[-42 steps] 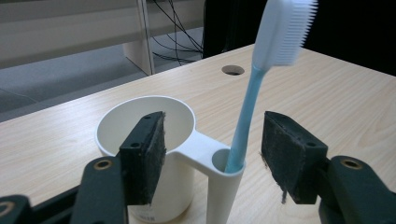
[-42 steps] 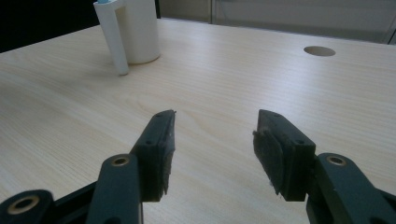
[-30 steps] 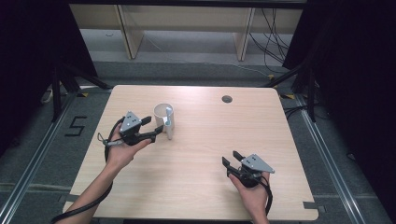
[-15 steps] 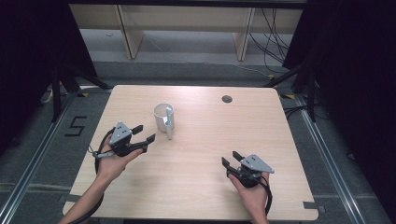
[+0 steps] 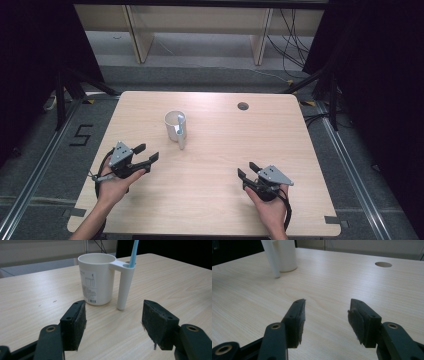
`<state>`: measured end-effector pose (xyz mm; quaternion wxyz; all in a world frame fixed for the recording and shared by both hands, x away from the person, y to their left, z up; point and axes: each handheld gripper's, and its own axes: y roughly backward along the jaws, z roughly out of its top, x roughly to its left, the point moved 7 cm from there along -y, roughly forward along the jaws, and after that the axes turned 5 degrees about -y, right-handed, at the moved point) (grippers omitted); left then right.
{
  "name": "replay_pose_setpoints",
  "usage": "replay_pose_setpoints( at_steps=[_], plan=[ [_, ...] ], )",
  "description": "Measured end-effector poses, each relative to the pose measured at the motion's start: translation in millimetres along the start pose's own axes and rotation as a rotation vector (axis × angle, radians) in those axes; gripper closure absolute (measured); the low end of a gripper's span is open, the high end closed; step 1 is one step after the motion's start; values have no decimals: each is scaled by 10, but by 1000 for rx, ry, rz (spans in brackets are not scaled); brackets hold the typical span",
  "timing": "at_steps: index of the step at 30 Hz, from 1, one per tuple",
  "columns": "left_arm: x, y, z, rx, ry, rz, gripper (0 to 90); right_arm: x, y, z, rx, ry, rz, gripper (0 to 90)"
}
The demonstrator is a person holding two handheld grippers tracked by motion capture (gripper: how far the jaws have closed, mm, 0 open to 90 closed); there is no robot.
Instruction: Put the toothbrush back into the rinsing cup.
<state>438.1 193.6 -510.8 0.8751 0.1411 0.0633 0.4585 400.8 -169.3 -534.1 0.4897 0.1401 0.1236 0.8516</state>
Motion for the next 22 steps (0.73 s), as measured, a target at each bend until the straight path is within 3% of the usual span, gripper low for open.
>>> replay_pose_setpoints(
  at_steps=[6, 10, 16, 22],
  plan=[
    [39, 77, -168, -1, -12, 9, 340, 20, -4, -14, 9, -8, 14, 477],
    [72, 126, -224, -19, 0, 16, 337, 0, -1, -20, 19, 0, -1, 476],
    [77, 163, -313, -33, 31, 18, 335, 24, -19, -35, 18, -6, 13, 476],
    [57, 170, -332, -56, 13, 12, 335, 18, -6, -25, 20, -11, 5, 477]
  ],
)
